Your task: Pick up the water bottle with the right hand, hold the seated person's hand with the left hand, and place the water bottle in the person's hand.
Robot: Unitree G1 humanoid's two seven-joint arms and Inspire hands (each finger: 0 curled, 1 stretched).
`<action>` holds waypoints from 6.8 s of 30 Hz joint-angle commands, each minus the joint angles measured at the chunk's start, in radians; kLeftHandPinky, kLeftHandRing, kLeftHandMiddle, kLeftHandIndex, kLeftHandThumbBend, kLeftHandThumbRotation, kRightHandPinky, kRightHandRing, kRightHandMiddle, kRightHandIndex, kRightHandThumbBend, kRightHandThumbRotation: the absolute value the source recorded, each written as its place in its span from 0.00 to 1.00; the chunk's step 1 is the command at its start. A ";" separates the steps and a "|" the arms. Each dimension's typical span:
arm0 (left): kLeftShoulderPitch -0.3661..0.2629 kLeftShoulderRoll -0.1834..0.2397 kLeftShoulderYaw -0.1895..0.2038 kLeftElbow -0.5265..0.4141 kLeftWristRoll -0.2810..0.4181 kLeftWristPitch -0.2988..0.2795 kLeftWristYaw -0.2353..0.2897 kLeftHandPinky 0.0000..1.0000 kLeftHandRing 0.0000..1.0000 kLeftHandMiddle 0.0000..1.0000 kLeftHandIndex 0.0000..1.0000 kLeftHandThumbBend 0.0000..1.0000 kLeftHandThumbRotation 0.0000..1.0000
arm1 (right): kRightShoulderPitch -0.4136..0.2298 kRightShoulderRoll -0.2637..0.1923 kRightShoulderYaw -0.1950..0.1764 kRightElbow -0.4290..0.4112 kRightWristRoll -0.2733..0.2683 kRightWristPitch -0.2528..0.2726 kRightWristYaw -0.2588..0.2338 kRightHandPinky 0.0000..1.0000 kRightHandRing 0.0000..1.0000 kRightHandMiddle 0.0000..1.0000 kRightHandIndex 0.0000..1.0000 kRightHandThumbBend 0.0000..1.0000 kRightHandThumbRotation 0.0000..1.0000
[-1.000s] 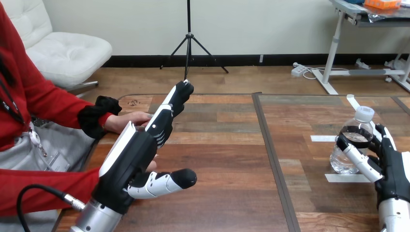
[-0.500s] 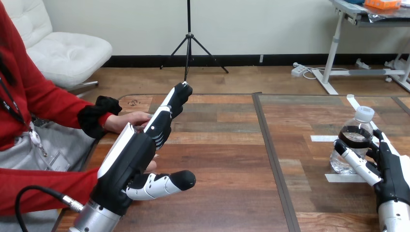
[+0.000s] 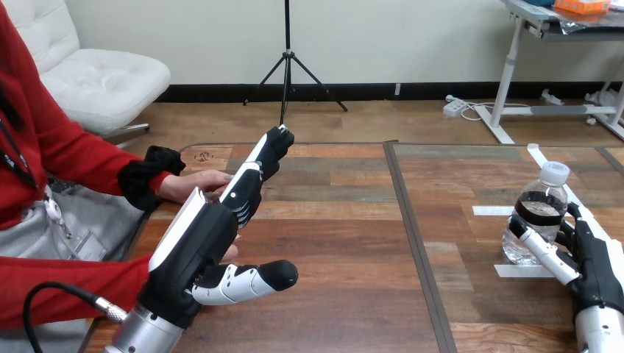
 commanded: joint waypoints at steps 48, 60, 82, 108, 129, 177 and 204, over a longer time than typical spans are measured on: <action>-0.022 0.014 0.044 -0.050 -0.023 -0.039 -0.012 1.00 1.00 1.00 1.00 1.00 0.72 | -0.183 0.016 -0.024 0.037 0.065 0.100 0.089 0.81 0.85 0.87 0.93 1.00 0.39; -0.014 0.006 0.046 -0.060 -0.019 -0.037 -0.008 1.00 1.00 1.00 1.00 1.00 0.71 | -0.209 0.028 -0.026 0.031 0.066 0.122 0.060 0.74 0.77 0.80 0.86 1.00 0.24; -0.019 0.002 0.034 -0.062 -0.048 -0.042 -0.033 1.00 1.00 1.00 1.00 1.00 0.69 | -0.229 0.049 -0.036 0.018 0.097 0.140 0.019 0.54 0.58 0.59 0.57 0.96 0.00; -0.027 -0.003 0.033 -0.067 -0.053 -0.025 -0.039 1.00 1.00 1.00 1.00 1.00 0.68 | -0.217 0.064 -0.074 0.002 0.166 0.110 0.039 0.33 0.40 0.46 0.46 0.84 0.00; -0.033 0.000 0.035 -0.073 -0.043 0.001 -0.035 1.00 1.00 1.00 1.00 1.00 0.66 | -0.174 0.113 -0.051 -0.138 0.186 0.039 0.129 0.33 0.39 0.46 0.45 0.82 0.00; -0.016 0.153 0.174 -0.138 0.327 0.050 0.154 0.96 1.00 1.00 1.00 1.00 0.64 | 0.041 0.220 0.043 -0.677 0.228 0.082 0.325 0.33 0.38 0.44 0.44 0.84 0.00; -0.076 0.349 0.224 -0.050 0.432 0.087 0.197 0.95 0.97 0.96 0.96 1.00 0.48 | 0.103 0.253 0.079 -0.808 0.258 0.107 0.403 0.32 0.38 0.43 0.44 0.88 0.00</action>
